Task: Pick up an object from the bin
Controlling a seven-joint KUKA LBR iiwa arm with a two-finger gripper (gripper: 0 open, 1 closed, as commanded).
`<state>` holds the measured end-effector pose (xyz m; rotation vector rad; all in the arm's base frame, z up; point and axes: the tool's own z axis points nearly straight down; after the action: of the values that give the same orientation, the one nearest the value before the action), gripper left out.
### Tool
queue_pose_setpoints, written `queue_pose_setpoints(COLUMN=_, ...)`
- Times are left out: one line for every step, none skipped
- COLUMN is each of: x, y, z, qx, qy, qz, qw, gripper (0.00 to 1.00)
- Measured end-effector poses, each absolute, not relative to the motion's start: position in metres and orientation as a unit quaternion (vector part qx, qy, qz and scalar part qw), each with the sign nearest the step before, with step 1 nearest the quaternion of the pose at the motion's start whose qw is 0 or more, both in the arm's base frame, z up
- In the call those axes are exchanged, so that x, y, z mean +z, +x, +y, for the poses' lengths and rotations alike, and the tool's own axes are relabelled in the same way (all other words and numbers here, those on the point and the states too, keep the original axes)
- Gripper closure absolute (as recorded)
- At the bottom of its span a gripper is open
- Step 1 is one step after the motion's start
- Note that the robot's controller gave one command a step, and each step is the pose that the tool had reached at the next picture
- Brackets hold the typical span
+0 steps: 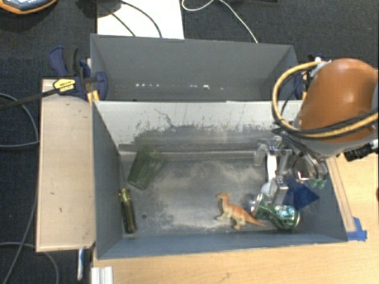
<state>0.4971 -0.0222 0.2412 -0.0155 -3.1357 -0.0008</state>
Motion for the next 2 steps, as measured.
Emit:
queue_pose_setpoints(x=0.246, y=0.499, z=-0.022, qx=0.000, qy=-0.004, qz=-1.000, qw=-0.002, gripper=0.00)
queue_pose_setpoints(x=0.144, y=0.516, z=-0.032, qx=0.000, qy=-0.045, qz=-0.999, qw=0.004, gripper=0.00)
